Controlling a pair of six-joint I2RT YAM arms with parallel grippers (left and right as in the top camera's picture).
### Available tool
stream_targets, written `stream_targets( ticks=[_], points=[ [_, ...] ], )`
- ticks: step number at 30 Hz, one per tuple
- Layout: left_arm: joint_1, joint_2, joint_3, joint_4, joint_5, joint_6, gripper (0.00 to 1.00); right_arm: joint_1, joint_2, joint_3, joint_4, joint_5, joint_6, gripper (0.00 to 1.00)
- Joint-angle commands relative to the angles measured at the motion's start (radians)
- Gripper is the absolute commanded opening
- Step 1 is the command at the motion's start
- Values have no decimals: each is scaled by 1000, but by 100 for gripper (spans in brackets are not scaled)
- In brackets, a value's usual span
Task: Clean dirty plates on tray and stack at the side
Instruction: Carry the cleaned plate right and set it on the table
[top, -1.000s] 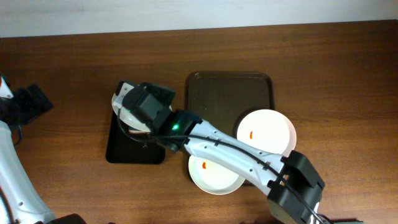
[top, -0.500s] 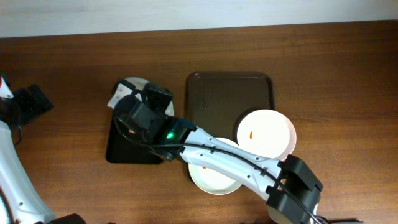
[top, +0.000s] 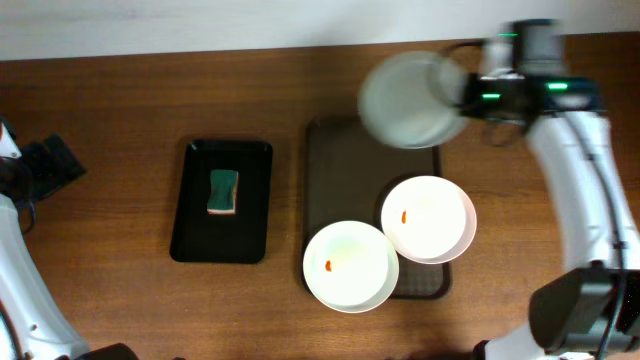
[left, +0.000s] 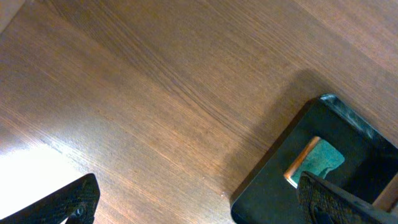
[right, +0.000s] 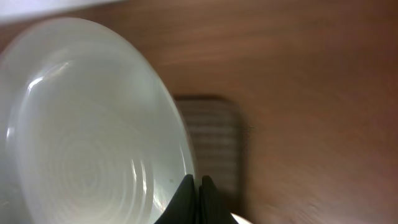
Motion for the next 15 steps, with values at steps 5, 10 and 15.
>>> stream_targets(
  ticks=[5,10,15],
  points=[
    [4,-10,-1,-1,7,-5,100,-618,127,-158,-12,-14,171,4],
    [4,-10,-1,-1,7,-6,100,-687,138,-357,163,11,168,4],
    [4,-10,-1,-1,7,-5,100,-649,70,-355,150,-115,119,57]
  ],
)
